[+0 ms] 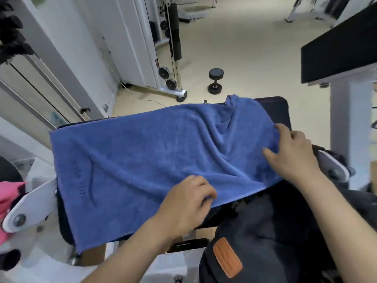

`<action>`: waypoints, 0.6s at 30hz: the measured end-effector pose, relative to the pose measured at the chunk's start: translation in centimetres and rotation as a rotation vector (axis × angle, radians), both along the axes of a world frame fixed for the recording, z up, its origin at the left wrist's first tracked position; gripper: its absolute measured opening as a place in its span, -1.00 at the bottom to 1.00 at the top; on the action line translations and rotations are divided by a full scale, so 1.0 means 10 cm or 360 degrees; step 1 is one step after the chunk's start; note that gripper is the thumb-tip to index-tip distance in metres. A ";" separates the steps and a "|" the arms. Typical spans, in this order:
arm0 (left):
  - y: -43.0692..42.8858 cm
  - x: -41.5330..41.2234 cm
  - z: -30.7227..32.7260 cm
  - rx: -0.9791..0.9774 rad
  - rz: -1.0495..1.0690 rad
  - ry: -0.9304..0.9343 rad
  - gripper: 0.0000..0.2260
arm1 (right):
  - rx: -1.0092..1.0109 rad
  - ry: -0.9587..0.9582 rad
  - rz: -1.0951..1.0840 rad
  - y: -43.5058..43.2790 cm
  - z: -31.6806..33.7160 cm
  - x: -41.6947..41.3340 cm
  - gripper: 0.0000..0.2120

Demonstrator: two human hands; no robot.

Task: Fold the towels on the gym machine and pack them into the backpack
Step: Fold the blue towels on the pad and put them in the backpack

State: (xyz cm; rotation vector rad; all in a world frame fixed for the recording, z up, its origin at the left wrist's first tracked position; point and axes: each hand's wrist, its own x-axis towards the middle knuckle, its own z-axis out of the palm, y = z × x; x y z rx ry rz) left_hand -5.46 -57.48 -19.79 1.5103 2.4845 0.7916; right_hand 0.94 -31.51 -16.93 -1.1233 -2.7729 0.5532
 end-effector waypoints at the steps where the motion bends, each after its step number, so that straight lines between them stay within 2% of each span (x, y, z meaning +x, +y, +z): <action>1: 0.09 0.09 -0.07 -0.0063 -0.0010 -0.0051 -0.81 | -0.0019 -0.0086 -0.0047 0.03 -0.03 0.09 -0.34; 3: 0.23 0.16 -0.16 -0.0205 0.0022 0.0017 -0.69 | -0.0044 -0.0145 -0.0089 0.06 -0.06 0.19 -0.36; 5: 0.29 0.18 -0.24 -0.0231 0.0027 0.0248 -0.76 | -0.0061 -0.0016 -0.0065 0.11 -0.08 0.19 -0.45; 7: 0.29 0.17 -0.25 -0.0097 0.0167 0.0235 -0.86 | -0.0068 0.0257 -0.0019 0.14 -0.08 0.17 -0.60; 9: 0.25 0.16 -0.18 0.0078 0.0391 -0.0040 -0.91 | -0.0237 0.0557 -0.0104 0.14 -0.01 0.15 -0.76; 12: 0.16 0.11 0.03 0.0288 0.0565 -0.0724 -0.92 | -0.0619 0.0815 -0.0347 0.21 0.20 0.21 -0.74; 13: 0.11 0.08 0.11 0.0287 0.0521 -0.0883 -0.92 | -0.0645 0.0774 -0.0361 0.27 0.26 0.26 -0.74; 15: 0.03 0.02 0.22 0.0070 0.0357 -0.1011 -0.87 | -0.0611 0.0515 -0.0265 0.37 0.34 0.36 -0.74; 18: 0.02 -0.06 0.35 -0.0546 0.0108 -0.0932 -0.83 | -0.0346 -0.0184 0.0008 0.46 0.39 0.41 -0.79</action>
